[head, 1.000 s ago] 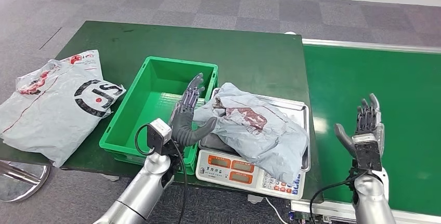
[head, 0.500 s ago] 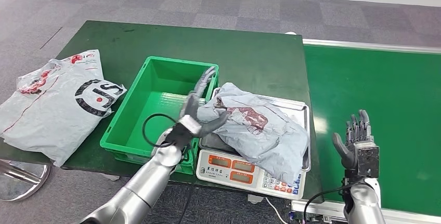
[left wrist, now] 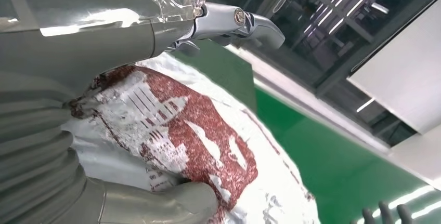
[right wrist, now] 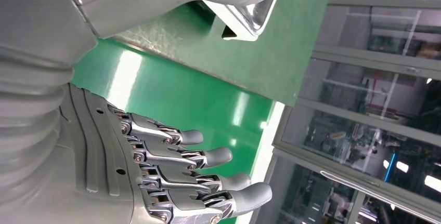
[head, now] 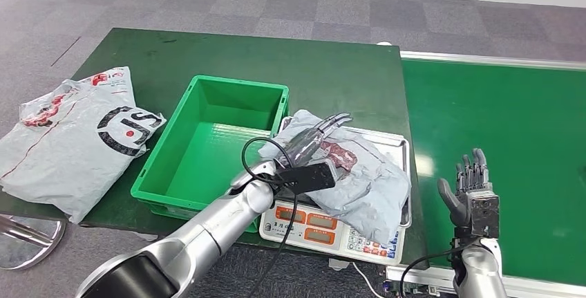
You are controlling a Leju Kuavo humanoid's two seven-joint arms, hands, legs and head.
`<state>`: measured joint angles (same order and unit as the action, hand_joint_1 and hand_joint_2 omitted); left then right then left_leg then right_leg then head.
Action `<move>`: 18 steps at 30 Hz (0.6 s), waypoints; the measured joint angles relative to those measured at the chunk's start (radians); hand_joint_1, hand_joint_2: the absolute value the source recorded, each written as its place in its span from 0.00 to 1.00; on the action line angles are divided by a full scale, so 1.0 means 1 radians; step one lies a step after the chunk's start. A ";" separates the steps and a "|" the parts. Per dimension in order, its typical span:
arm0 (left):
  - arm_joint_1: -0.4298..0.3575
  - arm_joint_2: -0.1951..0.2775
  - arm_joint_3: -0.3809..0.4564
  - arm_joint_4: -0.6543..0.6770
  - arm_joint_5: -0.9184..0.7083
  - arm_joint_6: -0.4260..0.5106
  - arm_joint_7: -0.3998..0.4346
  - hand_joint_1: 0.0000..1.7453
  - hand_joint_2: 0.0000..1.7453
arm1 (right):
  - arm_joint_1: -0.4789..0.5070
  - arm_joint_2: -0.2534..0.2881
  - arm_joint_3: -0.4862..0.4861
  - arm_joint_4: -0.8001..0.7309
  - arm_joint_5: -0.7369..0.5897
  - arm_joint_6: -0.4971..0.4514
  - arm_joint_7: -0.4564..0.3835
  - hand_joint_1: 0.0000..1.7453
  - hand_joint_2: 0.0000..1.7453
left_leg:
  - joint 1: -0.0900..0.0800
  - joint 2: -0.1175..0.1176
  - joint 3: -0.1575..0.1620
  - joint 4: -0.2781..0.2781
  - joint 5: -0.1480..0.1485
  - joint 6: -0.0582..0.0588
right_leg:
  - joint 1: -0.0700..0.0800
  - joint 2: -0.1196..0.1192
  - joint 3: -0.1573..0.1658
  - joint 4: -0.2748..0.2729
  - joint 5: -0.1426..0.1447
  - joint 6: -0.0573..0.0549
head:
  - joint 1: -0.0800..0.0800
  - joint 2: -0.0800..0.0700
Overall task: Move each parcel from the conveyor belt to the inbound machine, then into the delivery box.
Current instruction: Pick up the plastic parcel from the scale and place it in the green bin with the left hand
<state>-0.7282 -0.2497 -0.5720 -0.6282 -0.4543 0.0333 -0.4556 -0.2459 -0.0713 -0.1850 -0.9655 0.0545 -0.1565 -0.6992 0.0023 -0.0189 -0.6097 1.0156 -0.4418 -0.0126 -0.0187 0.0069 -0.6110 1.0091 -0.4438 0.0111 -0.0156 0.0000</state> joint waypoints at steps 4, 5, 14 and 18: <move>-0.029 -0.032 -0.040 0.058 -0.108 -0.063 0.131 0.00 1.00 | 0.001 0.000 -0.010 0.000 0.018 -0.017 0.000 0.00 1.00 | 0.000 -0.002 0.000 0.000 0.000 0.000 | 0.000 -0.002 0.001 0.000 0.000 0.000 | 0.000 0.000; -0.036 -0.043 -0.057 0.074 -0.137 -0.072 0.172 0.00 1.00 | 0.001 0.001 -0.014 0.000 0.023 -0.021 0.000 0.00 1.00 | -0.001 -0.002 0.000 0.000 0.000 0.000 | -0.001 -0.002 0.001 0.000 0.000 0.000 | 0.000 0.000; -0.108 -0.086 -0.174 0.175 -0.260 -0.196 0.361 0.00 1.00 | -0.005 0.005 -0.049 0.005 0.073 -0.059 0.000 0.00 1.00 | -0.001 -0.002 0.006 0.000 -0.001 0.001 | -0.001 -0.003 0.008 0.000 -0.001 0.001 | 0.000 0.000; -0.122 -0.086 -0.198 0.190 -0.262 -0.200 0.364 0.00 1.00 | -0.005 0.008 -0.062 0.005 0.075 -0.062 0.000 0.00 1.00 | -0.001 -0.002 0.008 0.000 -0.002 0.002 | -0.001 -0.003 0.010 -0.001 -0.002 0.001 | 0.000 0.000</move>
<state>-0.8500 -0.3358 -0.7702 -0.4379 -0.7163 -0.1662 -0.0916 -0.2507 -0.0635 -0.2467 -0.9609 0.1292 -0.2186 -0.6992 0.0014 -0.0207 -0.6012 1.0155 -0.4438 -0.0110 -0.0195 0.0042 -0.6005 1.0085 -0.4455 0.0124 -0.0156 0.0000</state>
